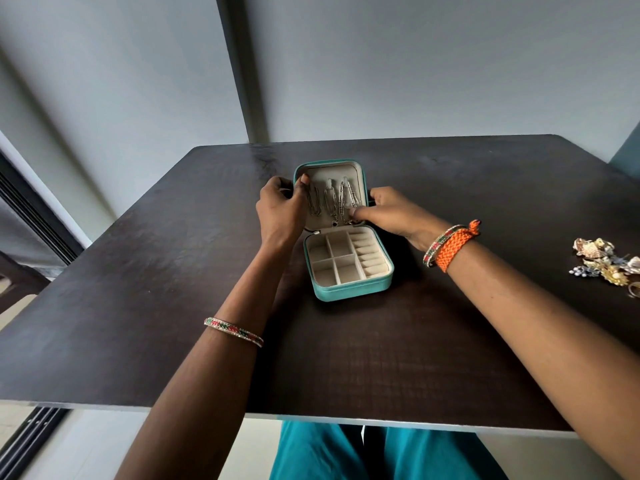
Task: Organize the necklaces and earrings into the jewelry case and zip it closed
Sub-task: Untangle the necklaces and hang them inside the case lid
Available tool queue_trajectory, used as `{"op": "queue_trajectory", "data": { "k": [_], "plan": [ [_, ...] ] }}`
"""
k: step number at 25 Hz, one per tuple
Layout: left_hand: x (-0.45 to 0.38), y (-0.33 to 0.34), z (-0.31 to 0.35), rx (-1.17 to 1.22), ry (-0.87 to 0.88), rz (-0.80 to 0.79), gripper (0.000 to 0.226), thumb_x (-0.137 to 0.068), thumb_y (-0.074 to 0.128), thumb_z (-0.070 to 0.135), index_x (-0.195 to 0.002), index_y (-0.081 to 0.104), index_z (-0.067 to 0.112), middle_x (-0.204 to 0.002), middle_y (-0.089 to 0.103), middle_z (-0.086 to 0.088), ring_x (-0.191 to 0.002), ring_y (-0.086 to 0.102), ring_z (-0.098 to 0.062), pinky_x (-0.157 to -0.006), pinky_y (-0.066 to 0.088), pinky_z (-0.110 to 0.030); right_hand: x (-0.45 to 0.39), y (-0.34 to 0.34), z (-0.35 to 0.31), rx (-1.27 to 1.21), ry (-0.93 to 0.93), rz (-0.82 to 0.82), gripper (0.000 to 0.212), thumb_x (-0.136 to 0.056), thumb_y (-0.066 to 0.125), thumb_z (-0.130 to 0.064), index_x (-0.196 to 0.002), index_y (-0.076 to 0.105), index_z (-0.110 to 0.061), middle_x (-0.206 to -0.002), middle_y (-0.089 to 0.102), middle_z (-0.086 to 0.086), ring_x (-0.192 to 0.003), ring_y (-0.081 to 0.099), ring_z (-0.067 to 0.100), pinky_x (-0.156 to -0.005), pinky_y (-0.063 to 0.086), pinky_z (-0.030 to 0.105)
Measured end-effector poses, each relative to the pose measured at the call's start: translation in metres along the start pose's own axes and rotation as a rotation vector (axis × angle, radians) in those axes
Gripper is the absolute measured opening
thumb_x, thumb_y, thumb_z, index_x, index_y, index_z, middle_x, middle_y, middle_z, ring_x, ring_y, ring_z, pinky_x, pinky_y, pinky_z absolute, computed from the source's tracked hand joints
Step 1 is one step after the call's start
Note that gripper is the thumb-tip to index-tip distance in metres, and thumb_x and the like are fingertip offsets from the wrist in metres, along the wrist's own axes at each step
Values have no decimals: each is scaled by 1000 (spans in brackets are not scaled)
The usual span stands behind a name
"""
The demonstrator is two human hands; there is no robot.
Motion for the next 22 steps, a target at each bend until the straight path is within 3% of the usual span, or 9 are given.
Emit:
{"op": "queue_trajectory", "data": {
  "k": [3,7,10,14,22],
  "plan": [
    [1,0,3,-5,10,-4,25,-89,60,33,-87,62,8,-72,61,2,-62,54,-7,-65,45,-26,4,-3,-2,-77,34,-22,19,-89,63,-20,-105,66,-11,-107,70,8,-103,64,21,-102,45,38],
    [2,1,5,4,30,-11,27,-90,60,33,-92,63,6,-78,64,-3,-66,55,-10,-66,46,-26,9,-3,-8,-195,50,-70,5,-86,64,-9,-90,66,-10,-93,69,9,-90,62,18,-91,47,31],
    [2,1,6,9,39,-14,27,-90,60,33,-91,62,6,-78,64,-3,-65,55,-10,-65,46,-27,8,-3,-5,-175,53,-81,8,-80,65,-2,-86,67,-7,-87,70,10,-88,63,22,-86,48,30],
    [2,1,8,9,54,-12,29,-89,61,33,-90,62,4,-74,62,-2,-59,50,-6,-60,42,-25,4,-6,-2,-129,52,-14,14,-81,66,-6,-95,68,-5,-95,72,12,-92,66,24,-94,49,38],
    [2,2,7,18,57,-19,30,-90,61,34,-90,62,4,-75,63,-4,-61,51,-8,-61,42,-26,5,-5,-2,-122,63,-17,23,-83,70,-17,-103,67,-6,-103,71,12,-102,66,25,-100,47,42]
  ]
}}
Point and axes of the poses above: each hand's wrist, its own x-axis away from the middle knuckle, its own y-axis out of the palm, z = x × y, the point moved 9 cm from there along -x, towards the middle knuckle
